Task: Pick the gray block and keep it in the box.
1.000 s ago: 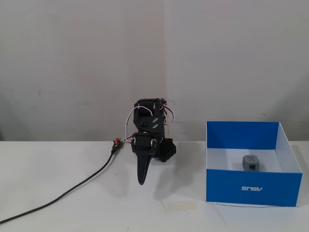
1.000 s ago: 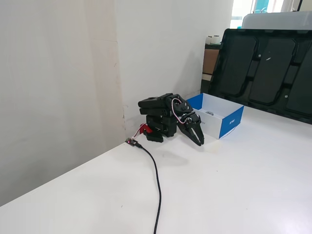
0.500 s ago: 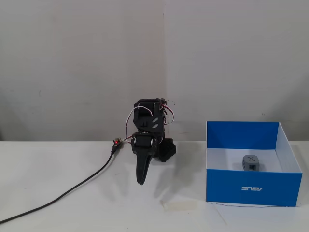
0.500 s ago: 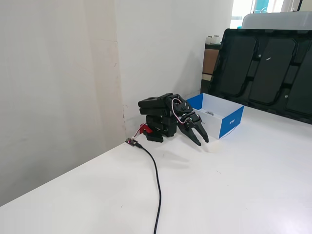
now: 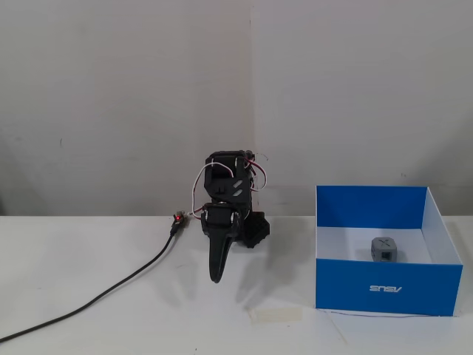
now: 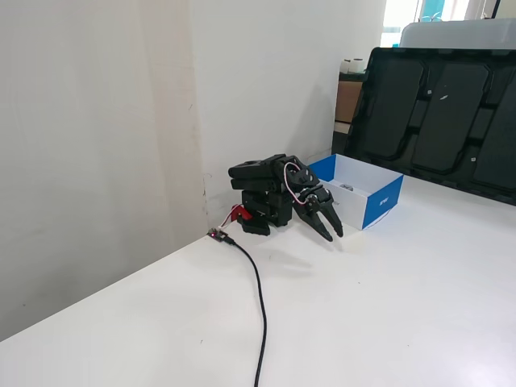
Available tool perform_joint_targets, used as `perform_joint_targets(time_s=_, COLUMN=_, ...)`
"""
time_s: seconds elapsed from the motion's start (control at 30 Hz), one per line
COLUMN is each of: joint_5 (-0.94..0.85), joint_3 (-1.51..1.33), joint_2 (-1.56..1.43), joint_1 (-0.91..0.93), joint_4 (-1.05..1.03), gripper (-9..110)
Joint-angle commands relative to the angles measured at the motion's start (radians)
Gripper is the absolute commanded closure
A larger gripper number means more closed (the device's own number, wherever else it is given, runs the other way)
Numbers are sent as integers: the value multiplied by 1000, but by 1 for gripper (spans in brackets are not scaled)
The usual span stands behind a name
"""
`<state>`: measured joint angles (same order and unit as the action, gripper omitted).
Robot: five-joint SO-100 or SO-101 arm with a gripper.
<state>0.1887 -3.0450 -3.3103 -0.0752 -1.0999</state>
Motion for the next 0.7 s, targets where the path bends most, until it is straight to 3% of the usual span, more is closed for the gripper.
perform_joint_targets(time_s=0.0, joint_5=5, joint_3=-9, joint_2=-118, joint_1=6, joint_4=18, gripper=93)
perform_joint_targets(time_s=0.67, joint_5=5, joint_3=-9, joint_2=-118, joint_1=6, joint_4=18, gripper=97)
